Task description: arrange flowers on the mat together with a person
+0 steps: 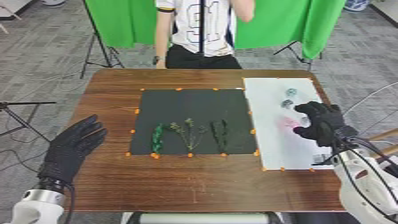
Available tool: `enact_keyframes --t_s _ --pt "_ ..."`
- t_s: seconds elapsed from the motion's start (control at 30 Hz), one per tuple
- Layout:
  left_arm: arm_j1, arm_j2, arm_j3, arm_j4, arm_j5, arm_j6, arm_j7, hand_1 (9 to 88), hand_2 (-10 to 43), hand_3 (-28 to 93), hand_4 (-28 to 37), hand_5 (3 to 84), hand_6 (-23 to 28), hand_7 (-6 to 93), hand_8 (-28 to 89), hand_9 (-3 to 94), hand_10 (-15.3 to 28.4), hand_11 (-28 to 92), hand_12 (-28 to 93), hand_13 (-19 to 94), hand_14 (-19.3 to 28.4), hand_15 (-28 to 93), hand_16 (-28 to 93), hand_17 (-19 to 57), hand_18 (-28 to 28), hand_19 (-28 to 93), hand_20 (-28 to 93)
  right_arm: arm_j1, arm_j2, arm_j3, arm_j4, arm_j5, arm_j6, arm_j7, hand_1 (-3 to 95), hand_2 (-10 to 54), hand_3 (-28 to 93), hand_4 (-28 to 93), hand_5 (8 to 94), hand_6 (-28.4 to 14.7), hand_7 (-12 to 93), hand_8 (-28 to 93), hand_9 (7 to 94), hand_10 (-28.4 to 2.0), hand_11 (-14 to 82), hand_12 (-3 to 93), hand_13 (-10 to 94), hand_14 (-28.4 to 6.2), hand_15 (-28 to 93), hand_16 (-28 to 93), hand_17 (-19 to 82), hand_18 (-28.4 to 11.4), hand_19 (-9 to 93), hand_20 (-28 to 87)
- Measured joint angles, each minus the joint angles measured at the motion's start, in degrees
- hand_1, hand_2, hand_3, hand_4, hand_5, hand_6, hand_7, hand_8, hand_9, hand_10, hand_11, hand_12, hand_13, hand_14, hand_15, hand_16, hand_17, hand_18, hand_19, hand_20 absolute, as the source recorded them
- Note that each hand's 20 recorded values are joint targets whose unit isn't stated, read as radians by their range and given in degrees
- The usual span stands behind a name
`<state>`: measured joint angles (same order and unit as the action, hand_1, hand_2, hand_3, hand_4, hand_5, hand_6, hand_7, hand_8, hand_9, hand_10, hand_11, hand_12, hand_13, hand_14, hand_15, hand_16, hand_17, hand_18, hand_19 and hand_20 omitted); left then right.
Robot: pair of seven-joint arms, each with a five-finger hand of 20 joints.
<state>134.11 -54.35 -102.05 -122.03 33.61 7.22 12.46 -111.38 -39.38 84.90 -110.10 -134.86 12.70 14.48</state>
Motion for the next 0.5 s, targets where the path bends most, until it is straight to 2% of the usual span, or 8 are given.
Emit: enact_keyframes --t_s 0.17,0.3,0.5 --pt "0.0 0.0 0.04 -0.01 -0.01 0.02 0.06 28.7 1.4 73 -19.4 40.5 5.9 18.2 -9 34.0 14.1 28 13 28 15.9 38 -2 -7.0 20.6 48 10 4.0 1.3 -6.0 2.2 -0.2 0.0 6.2 30.2 -9.5 89 -28 42.0 -0.8 36 -17 38.7 -10.0 38.7 28.5 36 -7.8 66 19 16 -16.5 63 38" --pt "0.0 0.0 0.07 -0.01 -0.01 0.03 0.07 28.6 1.4 73 -19.4 40.5 5.9 18.2 -9 34.0 14.1 28 13 28 16.0 38 -2 -7.0 20.6 48 10 4.3 1.8 -6.1 2.9 -1.3 0.0 6.5 31.4 -9.5 89 -28 43.1 0.8 39 -18 41.6 -9.8 43.4 29.1 39 -7.4 67 20 17 -16.3 64 39" --pt "0.0 0.0 0.07 -0.01 -0.01 0.03 0.07 28.6 1.4 73 -19.4 40.6 5.9 18.1 -9 34.0 14.1 28 13 28 15.9 38 -2 -7.0 20.6 48 10 6.5 2.7 -9.3 4.7 -2.6 0.0 7.0 32.8 -9.5 88 -28 43.6 1.5 41 -19 43.2 -9.5 45.6 29.4 41 -6.9 68 20 18 -16.0 64 39"
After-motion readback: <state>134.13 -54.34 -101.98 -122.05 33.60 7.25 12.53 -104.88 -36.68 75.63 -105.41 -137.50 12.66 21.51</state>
